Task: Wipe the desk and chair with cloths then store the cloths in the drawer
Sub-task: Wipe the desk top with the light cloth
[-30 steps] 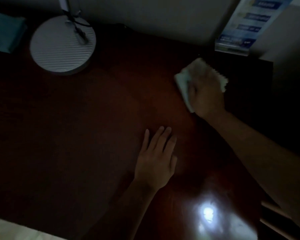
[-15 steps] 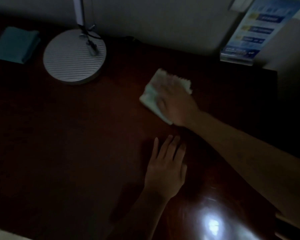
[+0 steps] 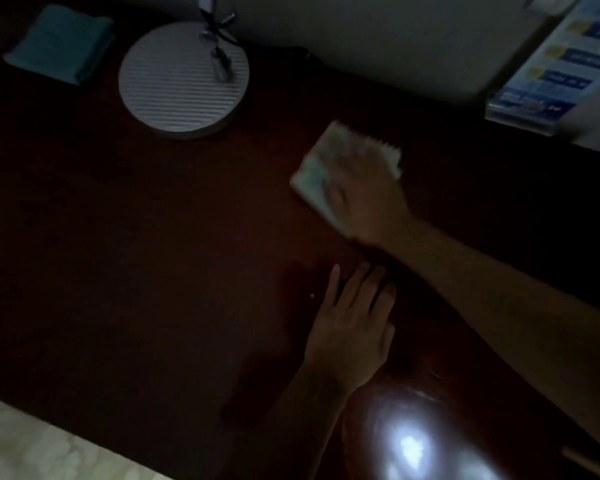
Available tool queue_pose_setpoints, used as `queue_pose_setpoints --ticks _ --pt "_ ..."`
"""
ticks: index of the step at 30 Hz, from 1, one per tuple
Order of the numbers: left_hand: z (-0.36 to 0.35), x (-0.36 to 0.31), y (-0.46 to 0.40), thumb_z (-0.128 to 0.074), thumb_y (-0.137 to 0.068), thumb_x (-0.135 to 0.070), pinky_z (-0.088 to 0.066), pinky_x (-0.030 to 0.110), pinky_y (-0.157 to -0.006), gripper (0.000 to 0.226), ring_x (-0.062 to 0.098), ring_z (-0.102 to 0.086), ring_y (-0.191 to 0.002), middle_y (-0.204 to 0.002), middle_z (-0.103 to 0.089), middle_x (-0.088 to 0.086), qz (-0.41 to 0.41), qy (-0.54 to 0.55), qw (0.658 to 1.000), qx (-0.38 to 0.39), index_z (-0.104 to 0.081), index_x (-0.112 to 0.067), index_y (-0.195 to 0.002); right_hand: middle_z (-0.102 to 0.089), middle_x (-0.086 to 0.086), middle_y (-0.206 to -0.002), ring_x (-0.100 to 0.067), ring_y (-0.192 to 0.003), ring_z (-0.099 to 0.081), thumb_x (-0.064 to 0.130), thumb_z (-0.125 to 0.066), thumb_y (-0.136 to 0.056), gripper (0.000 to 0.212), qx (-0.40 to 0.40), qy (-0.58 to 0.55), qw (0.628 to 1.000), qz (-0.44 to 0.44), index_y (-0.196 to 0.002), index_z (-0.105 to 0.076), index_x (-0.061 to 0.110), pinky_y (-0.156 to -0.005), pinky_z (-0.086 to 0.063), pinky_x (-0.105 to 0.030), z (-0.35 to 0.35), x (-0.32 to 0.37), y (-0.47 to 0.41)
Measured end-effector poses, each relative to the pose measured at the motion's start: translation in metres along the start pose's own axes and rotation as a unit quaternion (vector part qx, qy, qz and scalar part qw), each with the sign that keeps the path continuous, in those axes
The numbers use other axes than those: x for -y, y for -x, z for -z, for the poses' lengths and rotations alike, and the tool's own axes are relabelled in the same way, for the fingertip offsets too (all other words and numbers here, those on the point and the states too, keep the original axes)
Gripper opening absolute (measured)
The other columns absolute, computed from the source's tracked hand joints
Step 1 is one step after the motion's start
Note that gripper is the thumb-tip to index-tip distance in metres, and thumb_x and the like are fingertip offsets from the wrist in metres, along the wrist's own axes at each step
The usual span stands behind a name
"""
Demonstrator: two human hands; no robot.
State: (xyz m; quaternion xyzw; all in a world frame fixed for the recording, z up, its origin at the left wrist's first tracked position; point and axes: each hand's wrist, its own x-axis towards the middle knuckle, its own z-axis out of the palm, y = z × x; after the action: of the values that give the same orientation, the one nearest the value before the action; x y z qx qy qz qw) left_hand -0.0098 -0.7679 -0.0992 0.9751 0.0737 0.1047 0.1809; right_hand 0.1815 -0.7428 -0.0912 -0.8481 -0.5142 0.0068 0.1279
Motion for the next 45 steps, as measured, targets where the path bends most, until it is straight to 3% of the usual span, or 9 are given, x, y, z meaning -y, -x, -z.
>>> queue_pose_setpoints --ticks 4,10,13,18,25,29,34,39,45 --pt "0.000 -0.002 0.000 -0.055 -0.078 -0.031 -0.034 0.058 -0.110 0.047 0.021 -0.048 -0.125 -0.128 -0.061 0.003 -0.017 -0.022 0.999 0.018 -0.063 -0.016 -0.123 -0.036 -0.013 -0.156 -0.030 -0.146 -0.029 0.037 -0.032 -0.105 0.050 0.054 -0.006 0.993 0.101 -0.147 -0.043 0.012 -0.119 -0.021 -0.051 0.010 -0.013 0.049" --pt "-0.002 -0.002 0.001 -0.055 -0.082 -0.029 -0.033 0.060 -0.110 0.045 0.021 -0.046 -0.129 -0.135 -0.058 0.005 -0.019 -0.032 0.999 0.016 -0.062 -0.015 -0.124 -0.033 -0.020 -0.156 -0.042 -0.143 -0.028 0.047 -0.013 -0.095 0.069 0.072 0.024 0.993 -0.094 -0.150 -0.036 0.012 -0.116 -0.021 -0.054 0.016 -0.034 -0.035" --pt "0.000 -0.001 0.000 -0.055 -0.080 -0.029 -0.033 0.058 -0.111 0.044 0.023 -0.048 -0.126 -0.130 -0.061 0.006 -0.020 -0.022 1.000 0.011 -0.064 -0.014 -0.121 -0.040 -0.021 -0.151 -0.043 -0.140 -0.034 0.045 -0.015 -0.095 0.067 0.103 0.024 0.994 -0.002 -0.149 -0.038 0.014 -0.115 -0.022 -0.057 -0.004 0.029 -0.030" --pt "0.019 0.010 0.015 -0.056 -0.077 -0.023 -0.027 0.053 -0.115 0.046 0.028 -0.048 -0.129 -0.133 -0.058 0.010 -0.032 0.048 0.998 0.014 -0.064 -0.013 -0.121 -0.005 -0.001 -0.166 -0.023 -0.152 0.002 0.058 -0.010 -0.097 0.063 0.173 0.009 0.983 0.069 -0.155 -0.015 0.034 -0.122 0.002 -0.043 0.001 0.059 0.011" --pt "0.102 0.158 0.085 -0.051 -0.083 -0.024 -0.023 0.053 -0.116 0.051 0.026 -0.045 -0.136 -0.148 -0.049 0.009 0.047 -0.052 0.997 -0.025 -0.058 -0.013 -0.132 -0.006 -0.010 -0.165 -0.036 -0.151 -0.004 0.054 -0.009 -0.095 0.067 0.110 0.031 0.986 -0.119 -0.156 -0.017 0.027 -0.119 -0.006 -0.054 -0.024 0.096 -0.021" --pt "0.130 0.232 0.117 -0.041 -0.092 -0.030 -0.021 0.053 -0.116 0.050 0.027 -0.042 -0.138 -0.146 -0.049 0.010 0.143 -0.107 0.984 -0.022 -0.054 -0.010 -0.136 -0.021 -0.013 -0.162 -0.038 -0.149 -0.017 0.046 -0.025 -0.101 0.057 0.081 0.020 0.996 0.011 -0.152 -0.032 0.023 -0.118 -0.016 -0.058 -0.048 0.186 0.000" --pt "0.128 0.240 0.123 -0.043 -0.092 -0.035 -0.022 0.052 -0.117 0.052 0.023 -0.038 -0.141 -0.148 -0.048 0.008 0.205 -0.093 0.973 -0.041 -0.054 -0.010 -0.136 -0.027 -0.013 -0.160 -0.037 -0.148 -0.021 0.043 -0.026 -0.103 0.053 0.084 0.039 0.996 -0.006 -0.151 -0.035 0.024 -0.119 -0.018 -0.053 -0.055 0.201 -0.013" --pt "0.127 0.241 0.124 -0.044 -0.093 -0.035 -0.020 0.050 -0.119 0.049 0.021 -0.036 -0.142 -0.149 -0.047 0.005 0.213 -0.090 0.972 -0.045 -0.052 -0.013 -0.137 -0.002 -0.015 -0.165 -0.038 -0.150 0.002 0.042 -0.021 -0.105 0.057 0.123 0.006 0.981 -0.149 -0.157 -0.011 0.022 -0.121 -0.001 -0.053 -0.051 0.214 -0.076" --pt "0.128 0.243 0.128 -0.041 -0.095 -0.035 -0.023 0.054 -0.117 0.049 0.025 -0.038 -0.141 -0.146 -0.049 0.009 0.198 -0.076 0.976 -0.048 -0.051 -0.009 -0.136 -0.006 -0.015 -0.164 -0.035 -0.151 -0.002 0.042 -0.016 -0.105 0.057 0.108 0.043 0.986 -0.123 -0.157 -0.013 0.020 -0.122 -0.008 -0.053 -0.063 0.266 0.018"
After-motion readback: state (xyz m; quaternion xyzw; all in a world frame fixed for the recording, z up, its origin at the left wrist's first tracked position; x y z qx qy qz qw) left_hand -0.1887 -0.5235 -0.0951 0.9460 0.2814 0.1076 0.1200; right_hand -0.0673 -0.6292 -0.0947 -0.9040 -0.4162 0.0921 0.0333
